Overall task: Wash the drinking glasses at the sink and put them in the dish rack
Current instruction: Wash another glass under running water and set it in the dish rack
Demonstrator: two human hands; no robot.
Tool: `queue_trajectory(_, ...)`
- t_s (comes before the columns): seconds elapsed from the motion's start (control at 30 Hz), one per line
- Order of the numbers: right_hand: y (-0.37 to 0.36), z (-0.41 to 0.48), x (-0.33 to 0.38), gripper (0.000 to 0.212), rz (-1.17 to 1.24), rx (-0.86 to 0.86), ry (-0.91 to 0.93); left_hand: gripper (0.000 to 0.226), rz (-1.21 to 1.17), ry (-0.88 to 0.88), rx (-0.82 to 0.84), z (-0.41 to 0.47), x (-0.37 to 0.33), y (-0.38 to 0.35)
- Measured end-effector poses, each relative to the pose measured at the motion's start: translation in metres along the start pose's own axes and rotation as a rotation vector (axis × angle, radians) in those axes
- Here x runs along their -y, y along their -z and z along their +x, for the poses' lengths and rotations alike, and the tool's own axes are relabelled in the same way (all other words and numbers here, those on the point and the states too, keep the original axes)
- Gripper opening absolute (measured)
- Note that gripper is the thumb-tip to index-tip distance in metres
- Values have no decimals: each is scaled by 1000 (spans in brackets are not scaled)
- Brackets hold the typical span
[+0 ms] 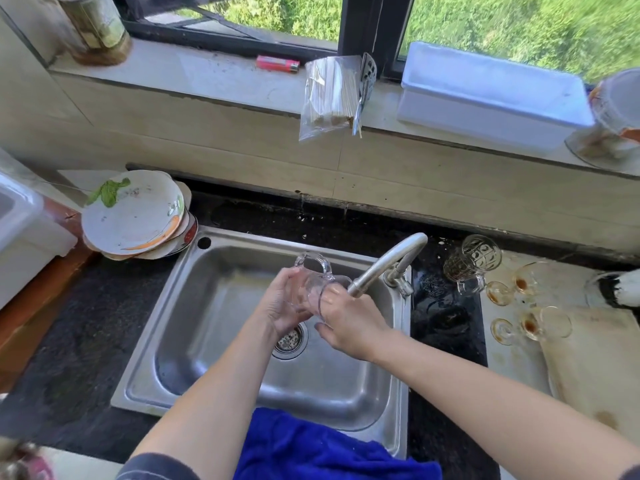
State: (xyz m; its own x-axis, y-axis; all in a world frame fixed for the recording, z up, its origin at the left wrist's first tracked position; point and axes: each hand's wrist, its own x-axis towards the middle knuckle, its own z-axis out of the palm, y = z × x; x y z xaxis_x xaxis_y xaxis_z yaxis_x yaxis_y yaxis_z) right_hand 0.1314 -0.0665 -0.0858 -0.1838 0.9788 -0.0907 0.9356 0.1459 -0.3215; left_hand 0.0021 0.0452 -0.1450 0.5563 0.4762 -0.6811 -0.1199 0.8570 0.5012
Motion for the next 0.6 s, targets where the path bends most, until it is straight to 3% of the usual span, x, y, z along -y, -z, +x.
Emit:
queue_trajectory(0.17, -1, -9, -18, 35, -3, -57, 162, 32, 23, -21, -76, -1, -11, 16)
queue_trajectory(0.3, -10, 9, -4, 45, -101, 37, 94, 32, 26, -30, -68, -3, -8, 6)
queue_trajectory(0.43, -9, -15, -21, 49, -9, -37, 225, 22, 49, -46, -117, -7, -15, 25)
queue_trajectory(0.6, -19, 6, -1, 45, -96, 2, 135, 27, 117, 9, -66, -11, -7, 10)
